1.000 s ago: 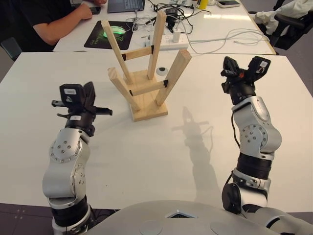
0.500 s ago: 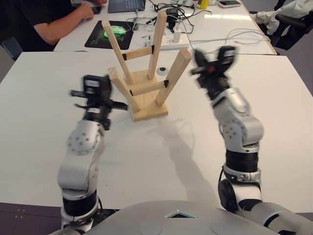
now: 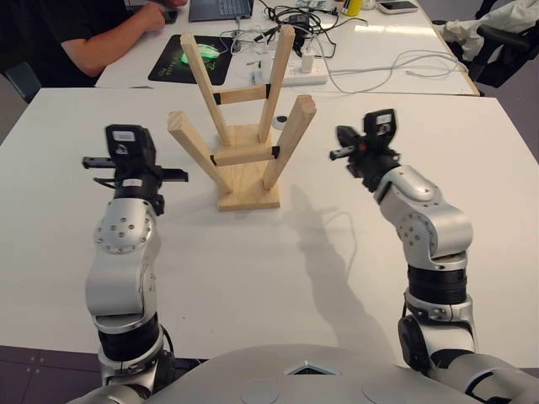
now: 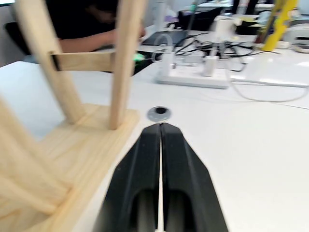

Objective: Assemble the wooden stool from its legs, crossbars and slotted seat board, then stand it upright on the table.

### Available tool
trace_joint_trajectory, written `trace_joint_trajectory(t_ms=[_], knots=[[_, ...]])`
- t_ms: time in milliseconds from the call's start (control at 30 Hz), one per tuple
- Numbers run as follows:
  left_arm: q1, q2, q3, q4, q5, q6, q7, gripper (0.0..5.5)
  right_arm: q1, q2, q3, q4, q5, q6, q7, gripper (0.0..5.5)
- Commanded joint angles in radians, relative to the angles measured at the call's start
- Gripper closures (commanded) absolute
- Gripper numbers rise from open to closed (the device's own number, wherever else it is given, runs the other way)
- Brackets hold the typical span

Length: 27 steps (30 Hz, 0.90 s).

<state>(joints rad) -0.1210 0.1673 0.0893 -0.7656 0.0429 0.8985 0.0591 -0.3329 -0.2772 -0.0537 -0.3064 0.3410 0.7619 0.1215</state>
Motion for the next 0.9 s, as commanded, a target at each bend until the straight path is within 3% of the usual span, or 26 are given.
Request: trace_joint_trajectory(t_ms=[33,167,333,600,767,900], knots=[[0.021,-0.015,-0.022,0.027,-0.019,-0.025,-0.029,5.50,0.007,0.049,-0.038,-0.142,0.011,-0.232,0.040,5.48],[0.026,-0.019,-0.056,0.062,-0.035,-0.038,-0.059,5.50,-0.096,0.140,-0.045,-0.241,0.161,-0.216,0.035,5.48],[0.004,-0.042,-0.122,0.049,-0.049,-0.020,-0.078,5.50,-0.195,0.122,-0.079,-0.274,0.287,-0.138,0.026,5.48],[-0.013,-0.038,-0.243,0.052,-0.044,-0.001,-0.110,5.50,-0.134,0.063,0.039,-0.281,0.189,-0.130,0.045,5.48],[-0.006,-0.018,-0.224,0.062,-0.041,0.004,-0.116,5.50,0.009,0.010,0.179,-0.257,0.063,-0.152,0.074,5.48],[-0.016,-0.012,-0.213,0.075,-0.044,-0.003,-0.121,5.50,0.043,0.016,0.187,-0.199,0.001,-0.195,0.069,5.48]])
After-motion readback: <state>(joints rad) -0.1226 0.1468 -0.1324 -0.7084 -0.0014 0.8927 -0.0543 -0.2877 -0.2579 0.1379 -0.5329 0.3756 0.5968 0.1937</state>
